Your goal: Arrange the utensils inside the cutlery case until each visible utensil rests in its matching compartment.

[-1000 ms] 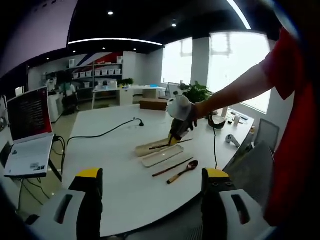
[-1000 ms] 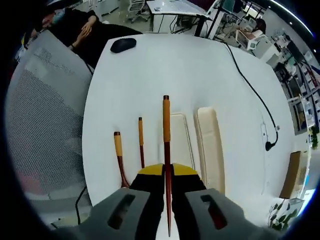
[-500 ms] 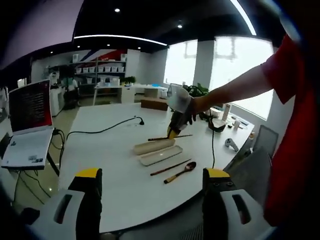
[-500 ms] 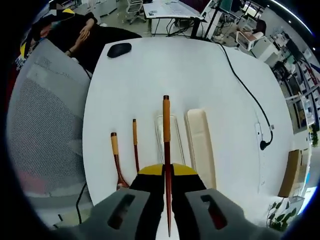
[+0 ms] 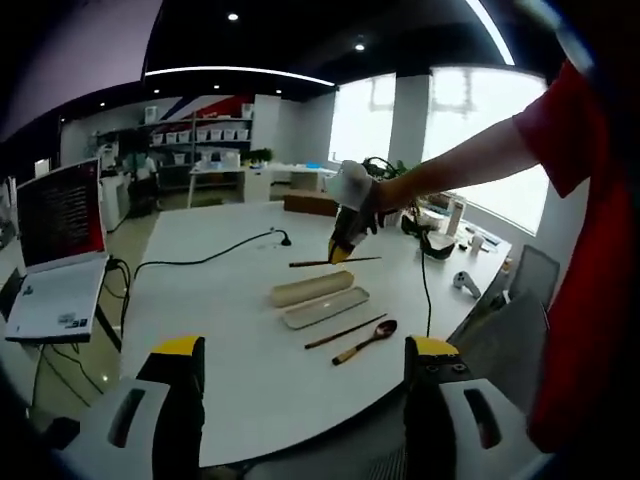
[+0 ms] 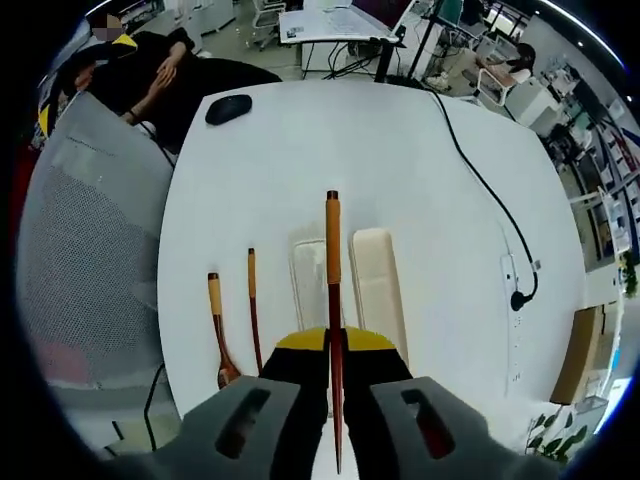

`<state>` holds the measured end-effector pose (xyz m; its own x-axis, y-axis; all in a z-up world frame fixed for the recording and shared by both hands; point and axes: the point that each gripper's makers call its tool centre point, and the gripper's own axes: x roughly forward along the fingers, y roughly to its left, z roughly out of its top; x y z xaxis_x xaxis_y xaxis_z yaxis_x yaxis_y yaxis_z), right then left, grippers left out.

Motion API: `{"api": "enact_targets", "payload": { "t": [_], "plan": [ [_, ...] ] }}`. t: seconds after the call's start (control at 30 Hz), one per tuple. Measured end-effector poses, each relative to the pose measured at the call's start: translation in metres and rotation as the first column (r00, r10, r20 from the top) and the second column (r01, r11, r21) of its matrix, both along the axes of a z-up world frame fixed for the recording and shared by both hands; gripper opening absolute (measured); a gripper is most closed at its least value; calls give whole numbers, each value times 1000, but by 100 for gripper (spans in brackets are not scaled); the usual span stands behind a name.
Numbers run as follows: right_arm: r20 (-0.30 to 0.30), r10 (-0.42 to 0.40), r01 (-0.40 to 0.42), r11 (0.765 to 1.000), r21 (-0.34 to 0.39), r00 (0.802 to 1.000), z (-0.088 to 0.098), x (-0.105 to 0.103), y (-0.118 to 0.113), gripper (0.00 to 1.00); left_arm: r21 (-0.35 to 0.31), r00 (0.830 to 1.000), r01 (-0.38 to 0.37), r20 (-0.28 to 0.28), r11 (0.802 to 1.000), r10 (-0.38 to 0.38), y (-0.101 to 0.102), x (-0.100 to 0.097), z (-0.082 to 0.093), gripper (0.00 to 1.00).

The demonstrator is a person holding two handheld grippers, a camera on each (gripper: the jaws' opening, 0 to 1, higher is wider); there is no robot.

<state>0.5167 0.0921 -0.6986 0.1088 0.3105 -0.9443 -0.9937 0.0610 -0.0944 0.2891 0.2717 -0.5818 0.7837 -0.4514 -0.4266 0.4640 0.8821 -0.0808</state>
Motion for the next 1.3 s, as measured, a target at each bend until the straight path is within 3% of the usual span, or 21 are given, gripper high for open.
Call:
{"api": "enact_targets", "payload": {
  "t": [0.53,0.8,0.97,1.3],
  "plan": [
    [-9,2,-2,1000,-8,1000,-11,19,3,0,-5,1000,-2,-15,1000,2,1,4,-5,84],
    [6,27,-26,1000,-8,1000,2,40,7,0,-15,999,-28,-15,999,28,8,6,-4,84],
    [28,35,-36,999,27,999,4,56,13,0,-4,999,-22,-27,1000,22,8,6,-7,84],
    [-7,8,-8,1000,22,1000,-22,55,17,0,1,999,-31,-45,1000,31,7,8,-10,84]
  ]
}}
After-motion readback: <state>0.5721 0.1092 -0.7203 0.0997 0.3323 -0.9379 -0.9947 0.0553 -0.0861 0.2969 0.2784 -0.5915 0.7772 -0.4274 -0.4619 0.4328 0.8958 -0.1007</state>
